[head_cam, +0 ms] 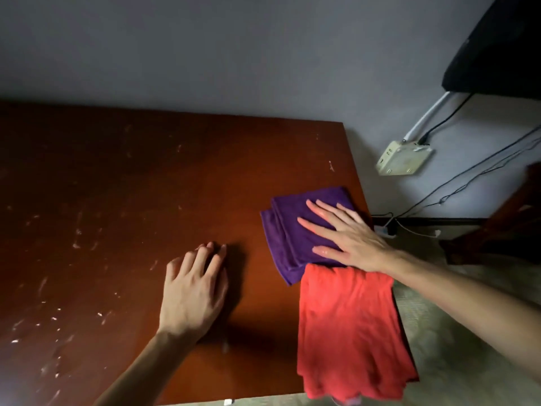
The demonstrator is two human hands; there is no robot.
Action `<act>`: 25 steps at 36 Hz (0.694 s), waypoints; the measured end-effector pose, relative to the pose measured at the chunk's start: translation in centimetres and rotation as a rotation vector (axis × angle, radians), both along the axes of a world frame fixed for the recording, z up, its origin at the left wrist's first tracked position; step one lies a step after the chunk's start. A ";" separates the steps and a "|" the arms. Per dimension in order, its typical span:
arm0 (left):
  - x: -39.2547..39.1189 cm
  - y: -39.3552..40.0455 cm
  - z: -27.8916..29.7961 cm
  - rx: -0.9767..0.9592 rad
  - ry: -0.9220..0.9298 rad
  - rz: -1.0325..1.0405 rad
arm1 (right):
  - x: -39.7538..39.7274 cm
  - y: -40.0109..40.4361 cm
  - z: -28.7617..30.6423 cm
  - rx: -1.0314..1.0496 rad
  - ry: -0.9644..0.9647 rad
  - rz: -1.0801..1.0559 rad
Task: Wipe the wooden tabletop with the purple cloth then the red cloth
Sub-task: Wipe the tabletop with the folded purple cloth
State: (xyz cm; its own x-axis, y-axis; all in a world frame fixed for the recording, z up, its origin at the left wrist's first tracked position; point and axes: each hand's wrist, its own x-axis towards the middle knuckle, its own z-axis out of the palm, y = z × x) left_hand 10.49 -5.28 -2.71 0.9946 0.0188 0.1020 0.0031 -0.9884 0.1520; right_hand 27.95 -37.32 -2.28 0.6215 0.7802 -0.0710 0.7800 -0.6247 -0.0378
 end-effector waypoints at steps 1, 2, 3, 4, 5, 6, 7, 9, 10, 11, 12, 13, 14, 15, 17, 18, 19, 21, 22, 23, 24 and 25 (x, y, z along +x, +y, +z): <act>0.2 0.2 0.1 0.006 -0.013 -0.012 | -0.1 -0.2 0.0 0.006 -0.004 0.000; 0.3 0.5 0.1 0.011 -0.024 -0.030 | -0.1 -0.3 0.1 0.013 -0.009 0.003; 0.3 0.9 0.0 0.019 -0.032 -0.055 | 0.0 -0.3 0.0 0.021 -0.014 0.011; 0.4 1.3 0.0 0.028 -0.036 -0.084 | 0.1 -0.3 0.0 0.025 -0.019 0.023; 0.5 1.7 0.0 0.034 -0.036 -0.108 | 0.3 -0.4 0.0 0.026 -0.020 0.035; 0.6 2.0 0.0 0.035 -0.033 -0.126 | 0.6 -0.4 0.0 0.026 -0.016 0.048; 0.7 2.2 -0.1 0.030 -0.028 -0.136 | 1.1 -0.5 0.1 0.026 -0.009 0.060; 0.8 2.2 -0.2 0.007 -0.004 -0.137 | 2.4 -0.7 0.2 0.020 0.005 0.088; 0.9 2.1 -0.2 -0.007 0.015 -0.132 | 3.2 -0.7 0.3 0.016 0.010 0.102; 0.9 2.1 -0.2 -0.021 0.033 -0.127 | 4.1 -0.7 0.4 0.009 0.015 0.116; 1.0 2.0 -0.1 -0.038 0.052 -0.121 | 5.2 -0.6 0.5 0.002 0.017 0.130; 1.1 2.1 -0.1 -0.059 0.069 -0.116 | 6.3 -0.4 0.6 -0.002 0.021 0.139; 1.1 2.1 -0.1 -0.079 0.083 -0.113 | 7.5 -0.2 0.7 -0.005 0.025 0.139; 1.2 2.1 0.0 -0.096 0.092 -0.112 | 8.8 0.0 0.7 -0.006 0.029 0.129; 1.5 2.2 0.0 -0.120 0.116 -0.109 | 11.5 0.6 0.4 -0.004 0.032 0.088; 1.5 2.2 0.1 -0.126 0.124 -0.111 | 12.8 0.9 0.5 0.000 0.028 0.054; 1.3 2.1 0.2 -0.131 0.125 -0.121 | 13.9 1.1 0.7 0.005 0.024 0.016; 1.0 2.1 0.1 -0.157 0.144 -0.123 | 16.4 1.8 1.1 0.023 0.036 -0.065; 1.1 2.2 -0.1 -0.170 0.152 -0.118 | 17.8 2.2 1.1 0.027 0.044 -0.103; 1.2 2.2 -0.3 -0.176 0.150 -0.116 | 19.0 2.8 1.1 0.026 0.050 -0.137; 1.3 2.3 -0.5 -0.178 0.139 -0.115 | 20.1 3.4 1.1 0.033 0.056 -0.169; 1.5 2.3 -0.7 -0.184 0.130 -0.110 | 20.9 4.0 1.1 0.052 0.060 -0.207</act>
